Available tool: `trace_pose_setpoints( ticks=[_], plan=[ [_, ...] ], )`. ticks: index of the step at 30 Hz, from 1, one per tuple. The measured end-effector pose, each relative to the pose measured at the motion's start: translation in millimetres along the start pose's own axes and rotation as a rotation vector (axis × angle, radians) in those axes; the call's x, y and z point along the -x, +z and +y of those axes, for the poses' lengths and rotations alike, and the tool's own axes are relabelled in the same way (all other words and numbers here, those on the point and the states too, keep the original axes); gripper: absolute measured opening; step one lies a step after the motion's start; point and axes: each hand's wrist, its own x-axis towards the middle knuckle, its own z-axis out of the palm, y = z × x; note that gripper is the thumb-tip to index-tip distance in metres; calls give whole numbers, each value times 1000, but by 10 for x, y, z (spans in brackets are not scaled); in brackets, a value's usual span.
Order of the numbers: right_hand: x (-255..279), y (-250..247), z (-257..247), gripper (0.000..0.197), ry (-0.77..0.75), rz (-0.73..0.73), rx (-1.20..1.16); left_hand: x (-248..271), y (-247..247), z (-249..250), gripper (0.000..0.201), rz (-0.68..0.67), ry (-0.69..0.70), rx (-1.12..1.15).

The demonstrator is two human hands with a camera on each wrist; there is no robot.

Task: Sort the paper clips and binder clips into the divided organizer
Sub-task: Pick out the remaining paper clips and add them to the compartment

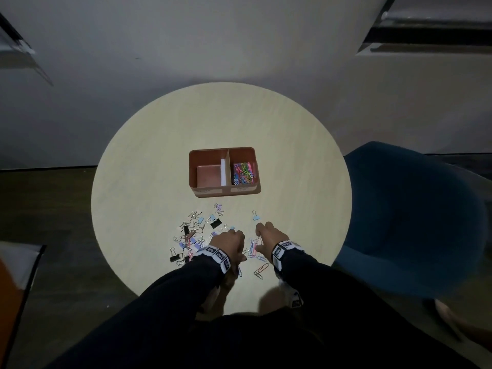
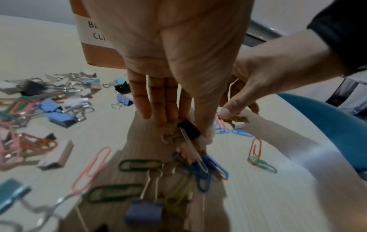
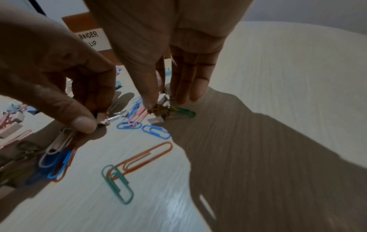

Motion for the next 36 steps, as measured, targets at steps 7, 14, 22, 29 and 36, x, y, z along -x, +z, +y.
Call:
trace_pose_setpoints(
  ticks=[7, 14, 22, 29, 36],
  plan=[
    [3, 88, -7, 26, 32, 48, -82, 58, 170, 2, 24, 36, 9, -4],
    [-5, 15, 135, 14, 103, 120, -345, 171, 185, -409, 14, 181, -62, 112],
    [-19, -29, 330, 15, 194, 134, -405, 182, 306, -348, 15, 374, -78, 64],
    [18, 35, 422, 9, 167, 121, -360, 88, 480, 40, 29, 296, -9, 58],
    [8, 143, 423, 7, 72, 206, -171, 117, 515, 10, 25, 306, -9, 68]
  ],
)
